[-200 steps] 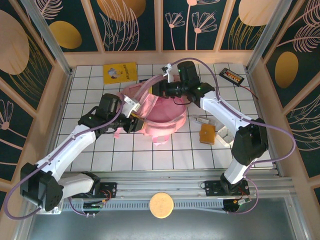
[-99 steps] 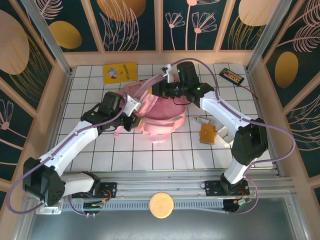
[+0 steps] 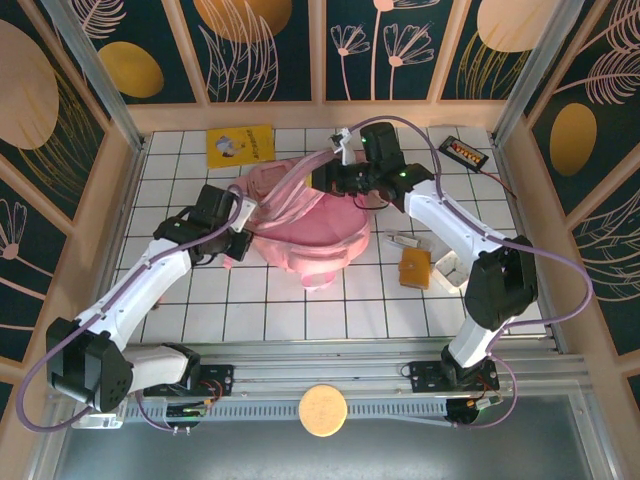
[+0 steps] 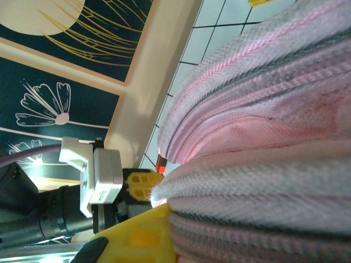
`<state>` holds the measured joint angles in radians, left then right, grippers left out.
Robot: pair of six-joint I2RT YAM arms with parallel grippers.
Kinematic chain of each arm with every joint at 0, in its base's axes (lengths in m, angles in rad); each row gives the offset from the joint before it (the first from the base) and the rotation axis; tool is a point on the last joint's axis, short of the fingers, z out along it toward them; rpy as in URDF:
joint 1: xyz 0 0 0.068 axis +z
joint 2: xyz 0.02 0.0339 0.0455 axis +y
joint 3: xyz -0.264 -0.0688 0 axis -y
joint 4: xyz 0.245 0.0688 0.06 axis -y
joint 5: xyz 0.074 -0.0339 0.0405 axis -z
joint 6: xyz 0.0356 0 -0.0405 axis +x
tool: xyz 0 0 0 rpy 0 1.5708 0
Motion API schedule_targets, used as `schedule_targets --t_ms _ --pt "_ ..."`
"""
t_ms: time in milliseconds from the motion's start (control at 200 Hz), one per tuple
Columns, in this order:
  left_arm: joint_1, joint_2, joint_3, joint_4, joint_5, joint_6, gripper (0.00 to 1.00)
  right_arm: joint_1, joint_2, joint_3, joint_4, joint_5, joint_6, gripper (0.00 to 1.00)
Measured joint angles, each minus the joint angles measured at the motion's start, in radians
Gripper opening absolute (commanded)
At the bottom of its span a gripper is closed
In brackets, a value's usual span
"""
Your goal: Pack the student bag
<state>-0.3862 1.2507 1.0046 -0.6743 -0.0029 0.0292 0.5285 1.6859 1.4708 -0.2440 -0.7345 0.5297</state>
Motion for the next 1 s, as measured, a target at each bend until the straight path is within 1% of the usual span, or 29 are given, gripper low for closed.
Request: schedule_targets --t_ms 100,210,375,390,410,420,435,445,455,475,510,550,625,646,721,786,841,901,1001 --pt "0.018 0.046 0.01 0.005 -0.069 -0.019 0.0 0.0 0.0 0.0 0.001 -0.013 0.001 0.0" --pt "0.05 0.134 0.013 0.035 -0.13 -0.053 0.0 0.0 0.0 0.0 0.01 -0.034 0.008 0.0" --pt "0.122 0.225 0.013 0.107 -0.136 -0.099 0.0 0.001 0.0 0.013 0.014 -0.051 0.032 0.0" --pt "0.126 0.226 0.013 0.111 -0.136 -0.102 0.06 0.001 0.0 0.013 0.018 -0.053 0.035 0.0" --pt "0.13 0.226 0.013 0.114 -0.136 -0.104 0.22 0.001 0.0 0.014 0.02 -0.053 0.037 0.0" --pt "0.133 0.225 0.013 0.117 -0.135 -0.105 0.34 0.001 0.0 0.014 0.023 -0.053 0.042 0.0" --pt "0.135 0.222 0.013 0.118 -0.134 -0.107 0.47 0.001 0.0 0.014 0.025 -0.053 0.045 0.0" --pt "0.137 0.219 0.013 0.12 -0.134 -0.108 0.54 0.001 0.0 0.014 0.026 -0.054 0.049 0.0" --pt "0.137 0.214 0.013 0.121 -0.134 -0.105 0.58 0.001 0.0 0.014 0.029 -0.054 0.052 0.0" --pt "0.139 0.208 0.012 0.124 -0.135 -0.109 0.63 0.001 0.0 0.015 0.032 -0.054 0.056 0.0" --pt "0.145 0.181 0.007 0.13 -0.14 -0.11 0.68 0.0 0.001 0.016 0.042 -0.056 0.066 0.0" --pt "0.153 0.119 -0.007 0.147 -0.137 -0.108 0.75 -0.003 0.003 0.019 0.057 -0.06 0.083 0.0" --pt "0.164 -0.026 -0.03 0.187 -0.111 -0.095 0.97 -0.005 0.017 0.035 0.084 -0.068 0.107 0.0" --pt "0.166 -0.067 -0.036 0.207 -0.105 -0.095 0.99 -0.005 0.021 0.041 0.09 -0.071 0.112 0.0" --pt "0.166 -0.217 -0.04 0.282 -0.051 -0.076 0.99 -0.005 0.042 0.068 0.104 -0.076 0.129 0.0" --pt "0.166 -0.289 -0.029 0.345 0.016 -0.066 0.99 -0.005 0.057 0.088 0.115 -0.079 0.137 0.0" --pt "0.161 -0.298 0.0 0.372 0.07 -0.055 0.99 -0.003 0.066 0.1 0.126 -0.08 0.149 0.0" --pt "0.135 -0.271 0.032 0.401 0.109 -0.032 0.99 0.0 0.076 0.108 0.134 -0.083 0.159 0.0" --pt "0.035 -0.202 0.051 0.424 0.15 0.021 0.99 0.004 0.085 0.117 0.146 -0.085 0.177 0.0"
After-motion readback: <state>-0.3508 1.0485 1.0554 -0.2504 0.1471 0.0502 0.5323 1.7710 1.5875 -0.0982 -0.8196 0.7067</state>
